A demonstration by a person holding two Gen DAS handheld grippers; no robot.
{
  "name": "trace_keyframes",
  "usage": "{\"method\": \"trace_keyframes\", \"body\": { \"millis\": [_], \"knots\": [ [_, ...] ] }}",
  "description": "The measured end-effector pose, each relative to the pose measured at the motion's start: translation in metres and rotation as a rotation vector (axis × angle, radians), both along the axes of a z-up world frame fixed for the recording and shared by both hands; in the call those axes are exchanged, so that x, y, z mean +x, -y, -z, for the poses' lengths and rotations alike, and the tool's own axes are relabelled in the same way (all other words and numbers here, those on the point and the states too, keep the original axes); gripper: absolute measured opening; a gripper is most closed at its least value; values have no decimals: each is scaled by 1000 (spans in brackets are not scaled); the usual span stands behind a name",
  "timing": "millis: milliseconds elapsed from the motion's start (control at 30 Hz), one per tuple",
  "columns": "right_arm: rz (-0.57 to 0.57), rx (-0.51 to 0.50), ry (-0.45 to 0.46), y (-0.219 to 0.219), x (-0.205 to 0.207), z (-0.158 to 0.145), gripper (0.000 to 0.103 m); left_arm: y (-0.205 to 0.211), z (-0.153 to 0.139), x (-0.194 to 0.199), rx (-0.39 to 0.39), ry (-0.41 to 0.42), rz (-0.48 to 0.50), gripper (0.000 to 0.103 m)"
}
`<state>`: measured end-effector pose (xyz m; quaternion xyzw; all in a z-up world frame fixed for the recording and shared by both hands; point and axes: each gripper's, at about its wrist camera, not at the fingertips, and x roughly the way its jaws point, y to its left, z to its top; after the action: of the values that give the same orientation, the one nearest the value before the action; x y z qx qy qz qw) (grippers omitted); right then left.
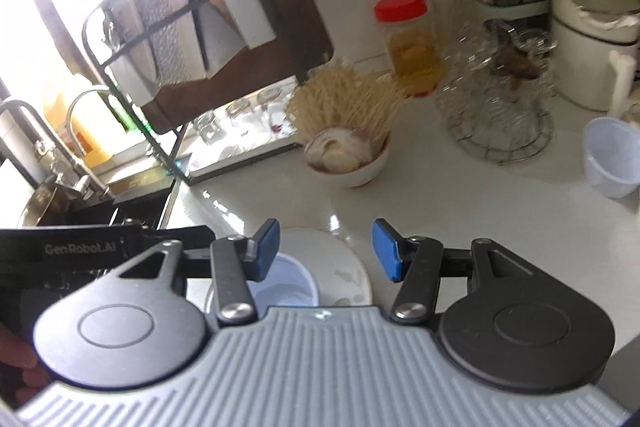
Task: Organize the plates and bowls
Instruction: 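Move the left gripper back to the second translucent plastic bowl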
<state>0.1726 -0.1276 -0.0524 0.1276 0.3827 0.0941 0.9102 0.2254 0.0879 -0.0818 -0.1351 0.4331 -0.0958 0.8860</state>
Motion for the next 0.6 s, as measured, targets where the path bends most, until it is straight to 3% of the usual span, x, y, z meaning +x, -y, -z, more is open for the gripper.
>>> {"method": "trace_keyframes", "body": {
  "millis": [600],
  "knots": [
    [181, -24, 65, 75, -51, -15, 55, 87, -16, -11, 2, 54, 192, 66]
  ]
}}
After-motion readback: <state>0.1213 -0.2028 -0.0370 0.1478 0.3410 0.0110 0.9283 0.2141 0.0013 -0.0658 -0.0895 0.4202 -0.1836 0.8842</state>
